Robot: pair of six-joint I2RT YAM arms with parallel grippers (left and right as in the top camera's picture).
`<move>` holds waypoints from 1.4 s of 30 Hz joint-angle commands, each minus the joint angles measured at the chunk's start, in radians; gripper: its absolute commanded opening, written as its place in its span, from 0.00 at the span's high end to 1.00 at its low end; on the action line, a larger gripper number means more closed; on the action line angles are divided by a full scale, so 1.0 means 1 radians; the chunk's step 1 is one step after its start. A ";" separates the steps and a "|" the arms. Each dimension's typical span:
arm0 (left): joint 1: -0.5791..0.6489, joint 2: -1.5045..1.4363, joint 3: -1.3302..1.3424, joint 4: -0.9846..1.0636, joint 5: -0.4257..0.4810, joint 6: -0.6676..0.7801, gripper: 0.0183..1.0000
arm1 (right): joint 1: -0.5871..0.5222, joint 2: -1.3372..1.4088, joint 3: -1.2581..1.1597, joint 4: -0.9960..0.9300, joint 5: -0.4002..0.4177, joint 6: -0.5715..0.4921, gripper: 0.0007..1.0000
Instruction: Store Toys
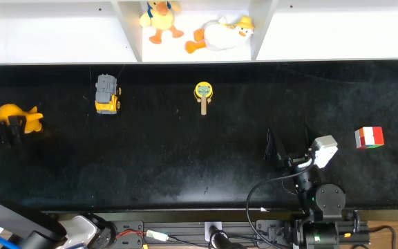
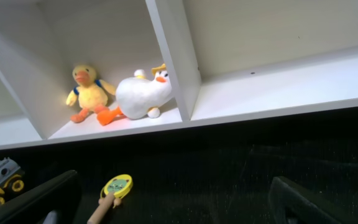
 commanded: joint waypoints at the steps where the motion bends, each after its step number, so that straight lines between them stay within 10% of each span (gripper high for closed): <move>1: -0.004 0.026 -0.007 0.020 0.082 -0.024 0.12 | 0.008 -0.008 -0.013 0.006 0.005 0.008 0.00; 22: -0.004 0.054 0.003 0.047 0.085 -0.131 0.73 | 0.008 -0.008 -0.013 0.006 0.005 0.008 0.01; 42: -0.311 -0.021 0.193 0.271 -0.126 -0.419 0.91 | 0.008 -0.008 -0.013 0.006 0.005 0.008 0.00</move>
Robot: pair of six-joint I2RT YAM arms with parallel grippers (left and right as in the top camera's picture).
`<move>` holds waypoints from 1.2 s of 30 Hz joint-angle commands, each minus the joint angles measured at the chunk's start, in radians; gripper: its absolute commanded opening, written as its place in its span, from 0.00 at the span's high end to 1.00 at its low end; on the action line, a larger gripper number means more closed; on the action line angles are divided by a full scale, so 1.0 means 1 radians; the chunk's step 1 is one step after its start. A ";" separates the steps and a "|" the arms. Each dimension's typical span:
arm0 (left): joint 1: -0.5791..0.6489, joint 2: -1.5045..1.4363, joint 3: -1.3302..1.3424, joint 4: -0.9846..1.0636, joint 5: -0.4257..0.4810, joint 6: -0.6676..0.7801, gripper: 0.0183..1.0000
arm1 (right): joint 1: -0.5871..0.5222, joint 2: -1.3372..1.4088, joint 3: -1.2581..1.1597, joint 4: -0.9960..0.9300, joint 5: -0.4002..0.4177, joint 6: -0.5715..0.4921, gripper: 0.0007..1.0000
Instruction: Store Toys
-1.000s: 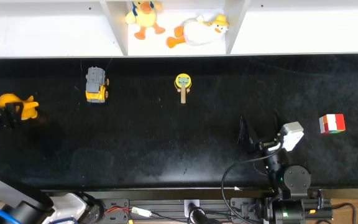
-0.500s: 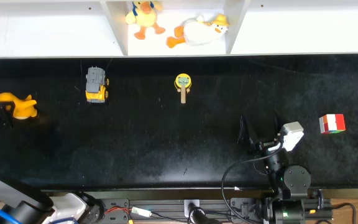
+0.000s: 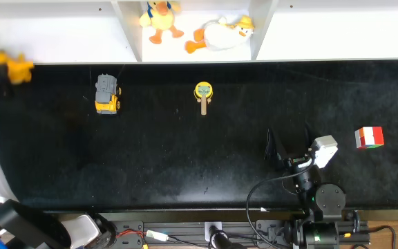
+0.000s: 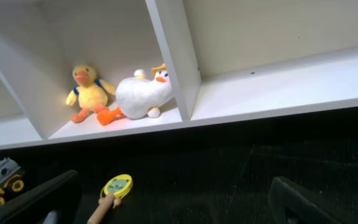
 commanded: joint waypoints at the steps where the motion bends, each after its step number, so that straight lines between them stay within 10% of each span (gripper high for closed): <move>1: -0.027 0.007 0.022 0.068 -0.038 -0.104 0.92 | 0.008 -0.008 -0.013 0.006 0.005 0.007 0.00; 36: -0.134 0.307 0.288 -0.004 -0.111 -0.181 0.98 | 0.008 -0.008 -0.013 0.006 0.005 0.007 0.00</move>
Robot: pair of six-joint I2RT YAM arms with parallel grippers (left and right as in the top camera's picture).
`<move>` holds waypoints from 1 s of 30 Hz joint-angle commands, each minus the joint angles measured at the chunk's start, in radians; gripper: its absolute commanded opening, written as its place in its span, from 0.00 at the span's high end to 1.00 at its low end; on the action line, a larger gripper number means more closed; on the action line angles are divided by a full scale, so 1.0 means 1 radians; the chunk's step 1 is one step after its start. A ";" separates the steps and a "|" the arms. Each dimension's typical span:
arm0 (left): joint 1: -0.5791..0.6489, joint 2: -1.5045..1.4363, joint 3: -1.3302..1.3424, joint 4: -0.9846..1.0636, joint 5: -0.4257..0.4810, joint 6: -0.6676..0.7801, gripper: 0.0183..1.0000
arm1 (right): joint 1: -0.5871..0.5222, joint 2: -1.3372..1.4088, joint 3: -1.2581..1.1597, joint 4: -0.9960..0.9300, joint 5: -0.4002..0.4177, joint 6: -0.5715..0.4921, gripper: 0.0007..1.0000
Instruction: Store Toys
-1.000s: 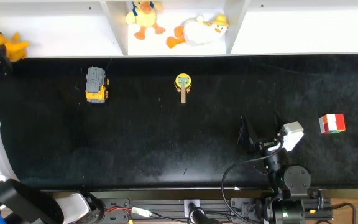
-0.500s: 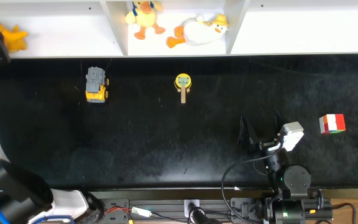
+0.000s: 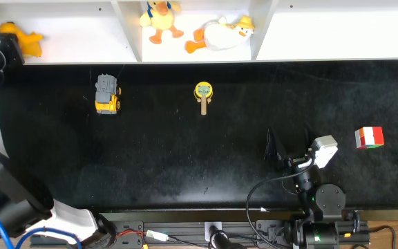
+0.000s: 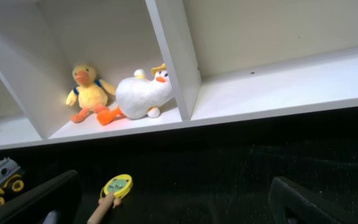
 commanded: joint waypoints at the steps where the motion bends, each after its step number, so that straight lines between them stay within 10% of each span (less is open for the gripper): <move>1: -0.016 0.029 0.053 -0.008 -0.030 -0.015 0.98 | 0.008 -0.008 -0.013 0.006 0.005 0.008 0.00; 30: -0.018 0.112 0.081 0.021 -0.019 -0.011 0.92 | 0.008 -0.008 -0.013 0.006 0.005 0.008 0.00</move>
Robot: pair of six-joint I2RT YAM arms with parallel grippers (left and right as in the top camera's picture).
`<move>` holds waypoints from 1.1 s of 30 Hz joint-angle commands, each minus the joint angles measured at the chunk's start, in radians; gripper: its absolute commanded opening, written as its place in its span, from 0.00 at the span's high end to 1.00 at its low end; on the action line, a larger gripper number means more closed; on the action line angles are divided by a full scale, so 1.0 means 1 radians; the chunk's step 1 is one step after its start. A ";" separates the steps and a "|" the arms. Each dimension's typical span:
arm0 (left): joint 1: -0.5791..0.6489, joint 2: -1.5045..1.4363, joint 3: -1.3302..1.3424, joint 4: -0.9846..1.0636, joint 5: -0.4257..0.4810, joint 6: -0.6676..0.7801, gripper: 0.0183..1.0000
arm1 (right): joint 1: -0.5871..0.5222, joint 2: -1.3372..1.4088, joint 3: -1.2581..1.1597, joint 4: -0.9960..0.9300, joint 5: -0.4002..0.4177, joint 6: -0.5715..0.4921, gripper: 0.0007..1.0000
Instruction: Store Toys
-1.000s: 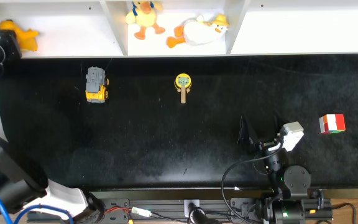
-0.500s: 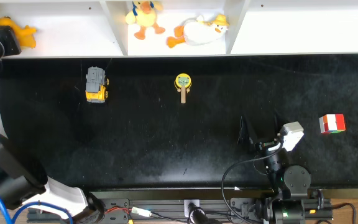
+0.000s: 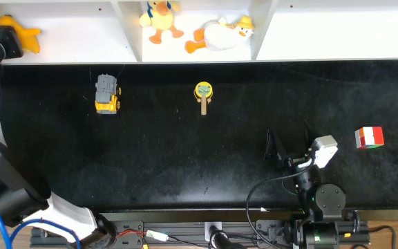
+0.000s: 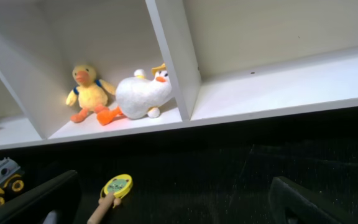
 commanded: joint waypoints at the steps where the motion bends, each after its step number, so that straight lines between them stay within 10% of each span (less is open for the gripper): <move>1: -0.008 0.043 0.016 -0.006 0.014 -0.010 0.86 | 0.008 -0.008 -0.013 0.006 0.005 0.008 0.00; 19: -0.016 0.043 0.016 0.013 0.014 -0.010 0.00 | 0.008 -0.008 -0.013 0.006 0.005 0.008 0.01; 33: -0.016 -0.053 0.017 -0.033 0.014 -0.014 0.00 | 0.008 -0.008 -0.013 0.006 0.005 0.008 0.00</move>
